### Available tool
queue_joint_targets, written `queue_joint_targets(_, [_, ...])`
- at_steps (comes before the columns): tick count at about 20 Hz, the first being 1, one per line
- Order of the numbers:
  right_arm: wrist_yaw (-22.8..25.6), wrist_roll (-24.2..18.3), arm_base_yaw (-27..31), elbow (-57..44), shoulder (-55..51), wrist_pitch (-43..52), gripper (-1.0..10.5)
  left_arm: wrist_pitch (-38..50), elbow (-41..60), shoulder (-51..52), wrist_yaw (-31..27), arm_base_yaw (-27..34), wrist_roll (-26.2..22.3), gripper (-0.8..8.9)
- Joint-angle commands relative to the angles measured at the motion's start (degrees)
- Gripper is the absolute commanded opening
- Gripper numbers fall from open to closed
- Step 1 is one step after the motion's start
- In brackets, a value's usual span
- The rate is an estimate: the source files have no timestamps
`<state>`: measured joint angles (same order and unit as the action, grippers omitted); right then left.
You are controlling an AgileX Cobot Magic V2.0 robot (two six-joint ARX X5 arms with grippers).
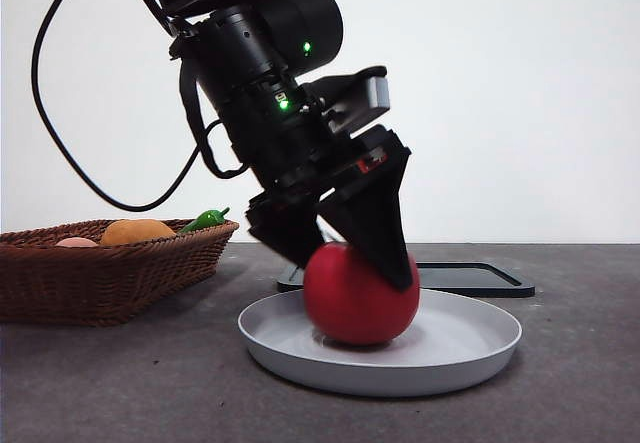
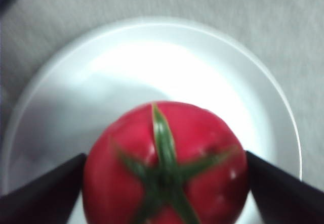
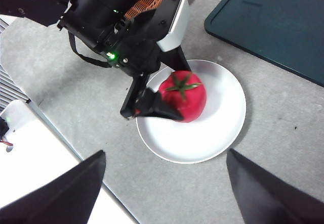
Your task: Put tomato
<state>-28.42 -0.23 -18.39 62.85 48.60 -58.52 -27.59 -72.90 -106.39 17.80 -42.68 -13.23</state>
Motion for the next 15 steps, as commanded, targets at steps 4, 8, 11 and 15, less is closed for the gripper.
queue_joint_targets(4, [-0.02, -0.46, -0.35, 1.29, 0.42, 0.17, 3.8, -1.18, -1.14, 0.13, -0.04, -0.59, -0.39, 5.37])
queue_joint_targets(8, [-0.04, -0.46, -0.35, 1.29, 0.39, 0.13, 3.8, -1.31, -2.25, 4.35, -0.09, 0.15, 0.68, 5.37])
queue_joint_targets(11, [-0.02, -0.46, -0.35, 1.29, 0.42, 0.15, 3.8, -1.18, -2.43, 10.19, -0.09, 2.14, 2.08, 5.36])
queue_joint_targets(15, [-0.02, -0.48, -0.35, 1.29, 0.42, 0.22, 3.8, -1.31, -2.43, 19.54, -0.04, 7.67, 5.03, 5.35])
